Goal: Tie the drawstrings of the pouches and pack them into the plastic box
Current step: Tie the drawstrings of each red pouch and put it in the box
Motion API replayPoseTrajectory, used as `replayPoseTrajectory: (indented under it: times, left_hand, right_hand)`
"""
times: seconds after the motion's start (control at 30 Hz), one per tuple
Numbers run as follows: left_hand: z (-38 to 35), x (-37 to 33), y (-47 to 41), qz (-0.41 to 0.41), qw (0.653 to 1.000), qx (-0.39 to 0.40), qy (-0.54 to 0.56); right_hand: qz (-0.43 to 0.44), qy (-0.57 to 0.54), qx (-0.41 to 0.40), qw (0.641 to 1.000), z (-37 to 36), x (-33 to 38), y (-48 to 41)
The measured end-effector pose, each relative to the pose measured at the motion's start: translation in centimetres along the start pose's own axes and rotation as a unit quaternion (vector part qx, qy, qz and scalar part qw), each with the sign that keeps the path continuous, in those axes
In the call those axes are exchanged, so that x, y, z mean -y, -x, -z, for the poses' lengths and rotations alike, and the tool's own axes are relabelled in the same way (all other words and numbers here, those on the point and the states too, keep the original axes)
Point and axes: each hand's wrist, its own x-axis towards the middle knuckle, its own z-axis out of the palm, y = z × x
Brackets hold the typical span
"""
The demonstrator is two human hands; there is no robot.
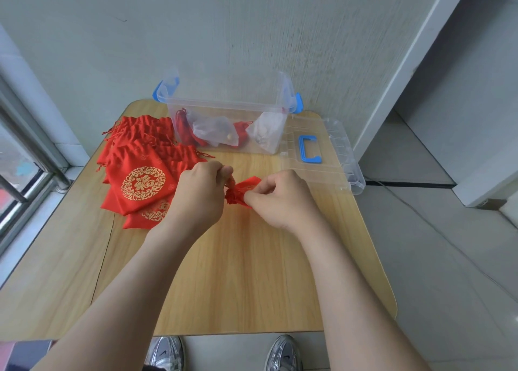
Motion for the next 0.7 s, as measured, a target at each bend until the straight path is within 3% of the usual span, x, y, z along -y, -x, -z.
replayPoseTrajectory:
  times: [0.13,0.27,0.53,0.7]
  left_hand:
    - [0.4,-0.4,0.1,0.02,0.999,-0.008,0.048]
    - [0.4,-0.5,0.3,-0.002,0.998,-0.021,0.066]
    - [-0.1,-0.3,-0.2,0.061,0.979,-0.049,0.187]
    - [0.1,-0.1,-0.4,0.075,0.962,-0.062,0.256]
  right_hand:
    - [0.066,0.085,-0.033,0.994,-0.4,0.1,0.2]
    - [0.086,0.086,-0.041,0.992,-0.5,-0.1,0.0]
    - [0.095,0.102,0.068,0.988,-0.7,-1.1,0.6]
    - [0.126,0.053,-0.007,0.991,-1.5,-1.6,-0.5]
